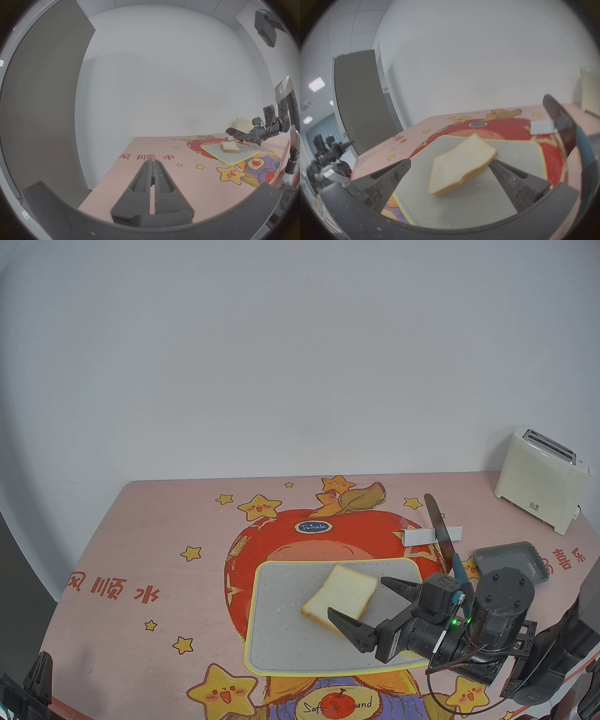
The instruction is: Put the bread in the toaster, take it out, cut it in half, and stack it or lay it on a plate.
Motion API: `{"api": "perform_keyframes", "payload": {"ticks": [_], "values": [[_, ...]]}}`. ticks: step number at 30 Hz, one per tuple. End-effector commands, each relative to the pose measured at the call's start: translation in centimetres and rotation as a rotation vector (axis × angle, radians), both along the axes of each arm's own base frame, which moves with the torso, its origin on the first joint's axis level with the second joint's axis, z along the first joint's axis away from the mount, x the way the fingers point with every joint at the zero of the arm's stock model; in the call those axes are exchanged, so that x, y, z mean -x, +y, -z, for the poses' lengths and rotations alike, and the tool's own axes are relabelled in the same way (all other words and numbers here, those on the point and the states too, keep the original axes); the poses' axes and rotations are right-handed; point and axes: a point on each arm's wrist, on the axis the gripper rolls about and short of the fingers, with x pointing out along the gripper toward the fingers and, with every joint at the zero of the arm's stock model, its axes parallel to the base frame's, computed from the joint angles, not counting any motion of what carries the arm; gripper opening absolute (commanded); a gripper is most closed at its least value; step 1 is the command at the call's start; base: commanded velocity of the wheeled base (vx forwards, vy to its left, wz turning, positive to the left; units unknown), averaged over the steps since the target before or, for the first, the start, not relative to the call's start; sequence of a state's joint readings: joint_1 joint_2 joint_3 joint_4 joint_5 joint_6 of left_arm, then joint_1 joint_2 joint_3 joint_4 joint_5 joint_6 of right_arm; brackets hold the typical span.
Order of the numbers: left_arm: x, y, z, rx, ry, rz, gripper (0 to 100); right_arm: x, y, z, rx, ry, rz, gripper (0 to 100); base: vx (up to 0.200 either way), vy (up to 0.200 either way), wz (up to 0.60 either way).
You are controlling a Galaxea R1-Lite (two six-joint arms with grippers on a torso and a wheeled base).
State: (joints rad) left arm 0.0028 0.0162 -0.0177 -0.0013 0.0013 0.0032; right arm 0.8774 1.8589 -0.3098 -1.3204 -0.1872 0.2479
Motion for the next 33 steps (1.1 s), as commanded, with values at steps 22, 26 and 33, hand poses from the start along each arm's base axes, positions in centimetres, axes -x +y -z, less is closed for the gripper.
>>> {"api": "perform_keyframes", "payload": {"ticks": [22,26,33], "values": [[-0.1,0.0,0.5,0.000,0.010,-0.001,0,0.0,-1.7,-5.1,-0.115,-0.175,0.039,100,0.000,0.000,0.00],[-0.1,0.0,0.5,0.000,0.010,-0.001,0,-0.1,-4.4,-9.3,-0.144,-0.233,0.122,100,0.000,0.000,0.00],[-0.1,0.0,0.5,0.000,0.010,-0.001,0,-1.0,-6.7,-9.3,-0.067,-0.185,0.213,100,0.000,0.000,0.00]]}}
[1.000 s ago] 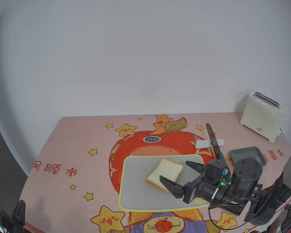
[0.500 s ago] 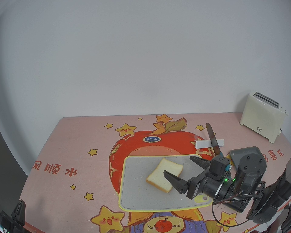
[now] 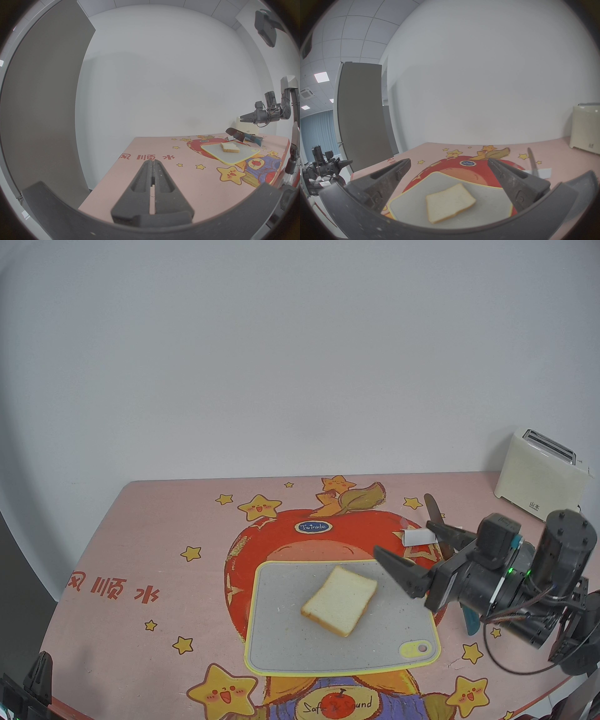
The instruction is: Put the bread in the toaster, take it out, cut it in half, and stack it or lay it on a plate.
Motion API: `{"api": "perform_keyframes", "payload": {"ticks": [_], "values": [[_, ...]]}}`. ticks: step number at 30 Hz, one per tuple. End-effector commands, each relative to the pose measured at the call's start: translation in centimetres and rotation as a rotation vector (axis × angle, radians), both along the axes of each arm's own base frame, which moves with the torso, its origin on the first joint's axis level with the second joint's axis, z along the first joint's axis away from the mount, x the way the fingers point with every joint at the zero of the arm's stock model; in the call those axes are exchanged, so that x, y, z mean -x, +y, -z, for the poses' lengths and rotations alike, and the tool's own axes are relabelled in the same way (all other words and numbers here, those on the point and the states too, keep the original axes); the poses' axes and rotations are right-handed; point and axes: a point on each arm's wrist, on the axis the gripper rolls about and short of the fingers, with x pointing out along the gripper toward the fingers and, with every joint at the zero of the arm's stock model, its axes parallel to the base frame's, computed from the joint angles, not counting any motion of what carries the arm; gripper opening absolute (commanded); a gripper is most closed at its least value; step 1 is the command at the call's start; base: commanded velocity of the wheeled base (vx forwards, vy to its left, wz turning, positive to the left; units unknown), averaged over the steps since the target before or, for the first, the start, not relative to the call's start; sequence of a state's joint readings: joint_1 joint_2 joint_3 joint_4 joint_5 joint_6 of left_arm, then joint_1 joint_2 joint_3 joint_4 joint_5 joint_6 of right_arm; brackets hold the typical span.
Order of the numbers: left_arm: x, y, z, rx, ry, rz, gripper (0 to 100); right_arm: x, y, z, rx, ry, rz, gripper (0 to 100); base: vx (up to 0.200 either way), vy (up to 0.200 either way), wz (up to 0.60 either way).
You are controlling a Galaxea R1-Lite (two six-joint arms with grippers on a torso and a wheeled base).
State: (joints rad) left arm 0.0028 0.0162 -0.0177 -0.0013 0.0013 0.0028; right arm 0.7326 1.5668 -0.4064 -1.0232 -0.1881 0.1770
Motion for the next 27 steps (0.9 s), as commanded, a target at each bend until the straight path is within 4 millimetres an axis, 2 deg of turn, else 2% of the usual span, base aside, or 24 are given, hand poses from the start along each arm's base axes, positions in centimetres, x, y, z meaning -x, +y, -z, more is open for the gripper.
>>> {"api": "perform_keyframes", "payload": {"ticks": [1,6,11,17,22,27], "values": [[-0.1,0.0,0.5,0.000,0.010,-0.001,0,-0.2,-2.6,-3.0,-0.051,-0.093,0.087,100,0.000,0.000,0.00],[-0.1,0.0,0.5,0.000,0.010,-0.001,0,0.4,-4.3,-3.9,-0.026,-0.144,0.112,100,0.000,0.000,0.00],[-0.1,0.0,0.5,0.000,0.010,-0.001,0,1.3,-5.7,-3.6,0.017,-0.080,0.110,100,0.000,0.000,0.00],[-0.1,0.0,0.5,0.000,0.010,-0.001,0,2.0,-6.2,-3.8,0.051,-0.026,0.119,100,0.000,0.000,0.00],[-0.1,0.0,0.5,0.000,0.010,-0.001,0,1.7,-6.6,-3.4,0.067,-0.001,0.155,100,0.000,0.000,0.00],[-0.1,0.0,0.5,0.000,0.010,-0.001,0,0.6,-7.1,-1.9,0.126,0.084,0.214,100,0.000,0.000,0.00]]}}
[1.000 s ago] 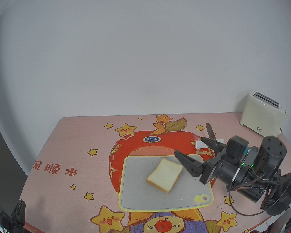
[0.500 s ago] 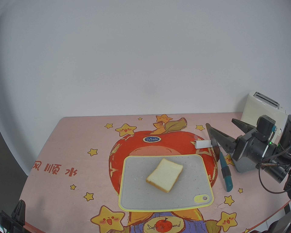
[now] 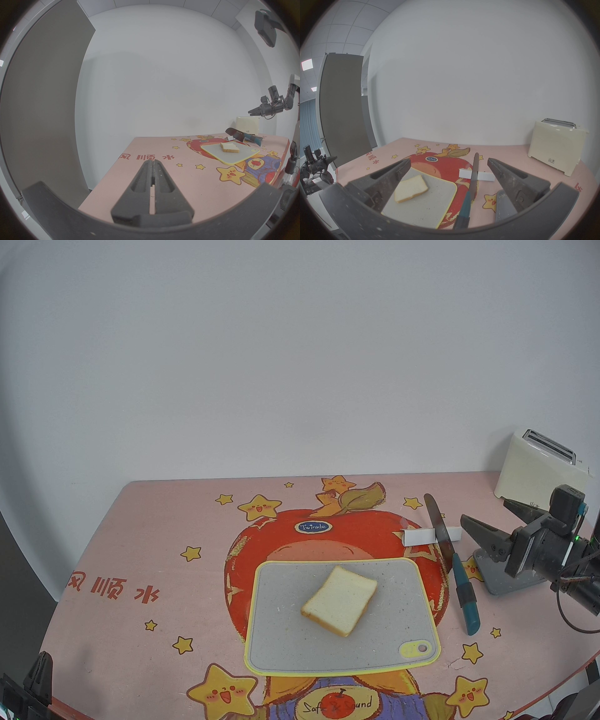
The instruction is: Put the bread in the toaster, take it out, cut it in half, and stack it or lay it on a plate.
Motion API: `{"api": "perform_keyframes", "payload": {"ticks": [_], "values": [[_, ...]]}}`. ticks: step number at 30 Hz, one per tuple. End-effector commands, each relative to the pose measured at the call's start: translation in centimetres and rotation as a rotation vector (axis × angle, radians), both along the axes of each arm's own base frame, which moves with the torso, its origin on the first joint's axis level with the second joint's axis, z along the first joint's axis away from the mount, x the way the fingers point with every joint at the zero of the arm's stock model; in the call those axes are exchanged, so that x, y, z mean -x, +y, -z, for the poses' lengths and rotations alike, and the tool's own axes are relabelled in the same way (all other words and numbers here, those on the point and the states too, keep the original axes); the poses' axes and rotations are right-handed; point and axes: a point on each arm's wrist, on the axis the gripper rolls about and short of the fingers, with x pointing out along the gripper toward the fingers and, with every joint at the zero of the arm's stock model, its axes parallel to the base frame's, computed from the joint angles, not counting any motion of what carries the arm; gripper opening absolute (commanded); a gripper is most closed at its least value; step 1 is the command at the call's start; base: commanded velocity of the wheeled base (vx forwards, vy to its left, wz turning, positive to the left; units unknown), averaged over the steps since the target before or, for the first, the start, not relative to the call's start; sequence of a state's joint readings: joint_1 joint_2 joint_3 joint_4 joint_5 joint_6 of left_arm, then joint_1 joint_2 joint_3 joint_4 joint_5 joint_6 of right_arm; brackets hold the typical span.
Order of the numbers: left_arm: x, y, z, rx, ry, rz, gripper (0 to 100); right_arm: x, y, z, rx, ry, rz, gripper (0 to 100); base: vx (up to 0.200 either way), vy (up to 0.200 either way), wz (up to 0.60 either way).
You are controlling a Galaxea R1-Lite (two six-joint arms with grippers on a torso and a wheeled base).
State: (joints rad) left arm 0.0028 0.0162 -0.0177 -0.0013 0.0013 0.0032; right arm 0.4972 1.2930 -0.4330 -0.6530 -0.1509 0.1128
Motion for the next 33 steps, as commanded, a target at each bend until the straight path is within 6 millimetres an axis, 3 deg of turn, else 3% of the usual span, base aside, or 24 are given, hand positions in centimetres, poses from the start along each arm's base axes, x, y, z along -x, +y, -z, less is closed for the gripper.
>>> {"api": "perform_keyframes", "payload": {"ticks": [1,11,33], "values": [[-0.1,0.0,0.5,0.000,0.010,-0.001,0,-0.7,-0.1,1.2,0.037,0.067,0.027,100,0.000,0.000,0.00],[-0.1,0.0,0.5,0.000,0.010,-0.001,0,-0.7,2.5,2.9,0.119,0.109,0.060,100,0.000,0.000,0.00],[-0.1,0.0,0.5,0.000,0.010,-0.001,0,-0.5,2.4,1.8,0.075,0.074,0.113,100,0.000,0.000,0.00]]}}
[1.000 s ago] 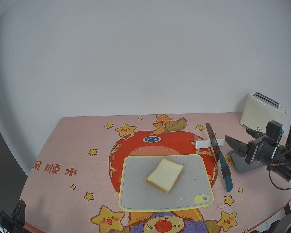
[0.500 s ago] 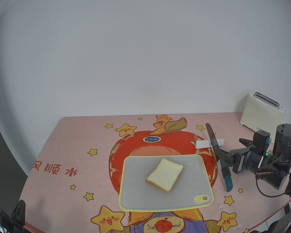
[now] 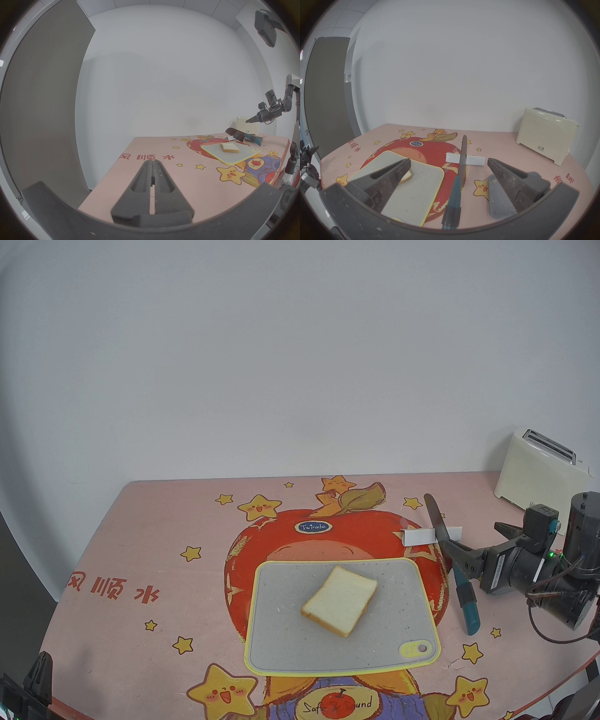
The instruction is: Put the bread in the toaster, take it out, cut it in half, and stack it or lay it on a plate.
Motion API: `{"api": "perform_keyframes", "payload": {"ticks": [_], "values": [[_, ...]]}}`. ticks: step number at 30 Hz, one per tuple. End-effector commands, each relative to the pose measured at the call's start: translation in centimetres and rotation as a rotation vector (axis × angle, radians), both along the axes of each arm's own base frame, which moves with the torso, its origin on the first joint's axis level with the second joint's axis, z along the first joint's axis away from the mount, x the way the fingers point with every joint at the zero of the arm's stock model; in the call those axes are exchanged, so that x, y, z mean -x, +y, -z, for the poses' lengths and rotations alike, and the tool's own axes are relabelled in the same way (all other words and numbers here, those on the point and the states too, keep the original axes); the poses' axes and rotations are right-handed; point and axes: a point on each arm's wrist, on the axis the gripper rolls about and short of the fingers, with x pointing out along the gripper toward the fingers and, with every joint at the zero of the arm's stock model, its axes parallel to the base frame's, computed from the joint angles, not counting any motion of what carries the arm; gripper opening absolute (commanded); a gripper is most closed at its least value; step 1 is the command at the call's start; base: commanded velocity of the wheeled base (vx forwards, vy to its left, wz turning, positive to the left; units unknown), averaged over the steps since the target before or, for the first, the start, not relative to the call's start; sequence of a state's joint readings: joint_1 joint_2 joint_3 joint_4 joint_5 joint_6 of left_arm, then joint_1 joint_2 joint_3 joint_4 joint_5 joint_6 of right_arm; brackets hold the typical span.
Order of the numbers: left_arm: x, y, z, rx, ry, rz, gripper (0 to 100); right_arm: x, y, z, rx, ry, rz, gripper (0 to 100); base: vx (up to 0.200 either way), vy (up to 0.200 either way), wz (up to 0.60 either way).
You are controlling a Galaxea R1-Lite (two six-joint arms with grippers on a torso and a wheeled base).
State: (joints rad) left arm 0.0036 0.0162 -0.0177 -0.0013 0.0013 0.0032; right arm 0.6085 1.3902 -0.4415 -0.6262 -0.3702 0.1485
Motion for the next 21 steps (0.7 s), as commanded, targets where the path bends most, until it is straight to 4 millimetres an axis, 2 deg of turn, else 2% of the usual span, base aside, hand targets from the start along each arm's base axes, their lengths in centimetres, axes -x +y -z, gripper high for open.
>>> {"api": "perform_keyframes", "payload": {"ticks": [1,8,17,21], "values": [[-0.08,0.00,0.50,0.000,0.010,0.000,0,0.03,0.02,-0.09,-0.001,-0.004,0.003,100,0.000,0.000,0.00],[-0.08,0.00,0.50,-0.001,0.010,0.003,0,0.16,0.15,-0.01,0.001,-0.002,-0.004,100,0.000,0.000,0.00],[-0.08,0.00,0.50,-0.001,0.010,0.003,0,0.25,0.51,0.29,0.012,0.007,-0.009,100,-0.200,0.000,0.00],[-0.08,0.01,0.50,0.000,0.010,0.002,0,0.14,0.36,0.28,0.024,0.000,0.037,100,0.000,0.000,0.00]]}}
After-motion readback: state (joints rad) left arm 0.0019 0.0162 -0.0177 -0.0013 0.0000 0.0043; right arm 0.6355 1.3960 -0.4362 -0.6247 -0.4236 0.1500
